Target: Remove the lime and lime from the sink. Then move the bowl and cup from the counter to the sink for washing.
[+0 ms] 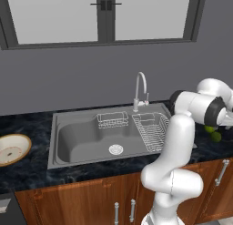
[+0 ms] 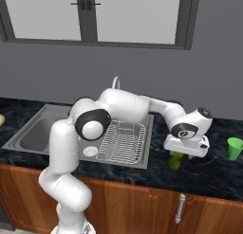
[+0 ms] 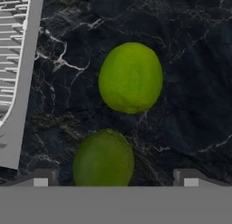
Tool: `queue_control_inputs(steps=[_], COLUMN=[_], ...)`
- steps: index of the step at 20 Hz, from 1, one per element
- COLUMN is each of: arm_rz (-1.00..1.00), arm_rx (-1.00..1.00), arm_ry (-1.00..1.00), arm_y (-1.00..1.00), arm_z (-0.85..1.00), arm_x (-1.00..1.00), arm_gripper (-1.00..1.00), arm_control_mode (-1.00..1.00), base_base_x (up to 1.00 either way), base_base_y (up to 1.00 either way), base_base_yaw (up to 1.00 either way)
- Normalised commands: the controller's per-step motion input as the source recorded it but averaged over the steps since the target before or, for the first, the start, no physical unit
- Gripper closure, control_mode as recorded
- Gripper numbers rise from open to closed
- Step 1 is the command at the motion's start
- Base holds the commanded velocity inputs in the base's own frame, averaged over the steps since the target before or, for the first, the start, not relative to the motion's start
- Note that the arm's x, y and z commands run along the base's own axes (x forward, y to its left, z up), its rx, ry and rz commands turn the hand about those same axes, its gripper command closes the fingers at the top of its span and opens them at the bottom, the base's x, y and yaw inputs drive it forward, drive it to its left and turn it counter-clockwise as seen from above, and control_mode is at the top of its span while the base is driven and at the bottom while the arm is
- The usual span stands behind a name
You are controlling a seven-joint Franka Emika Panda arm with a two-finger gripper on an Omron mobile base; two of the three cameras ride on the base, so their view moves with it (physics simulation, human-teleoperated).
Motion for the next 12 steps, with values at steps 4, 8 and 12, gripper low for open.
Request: queue_control_inputs(steps=[4,8,12], arm_rz=[0.00,0.00,0.00], arm_rx=[0.00,0.00,-0.01], arm_ry=[-0.11,-0.05,0.00], arm_y=[-0.13,-0.10,-0.12], arm_z=[0.35,0.38,0.34], arm_x=[-0.10,-0.02,0.00], arm_gripper=[-1.00,-1.00,-1.00], arm_control_mode=[-1.00,-1.00,-1.00], base_base_x=[0.00,0.00,0.00], base_base_y=[0.00,0.00,0.00], base_base_yaw=[0.00,0.00,0.00])
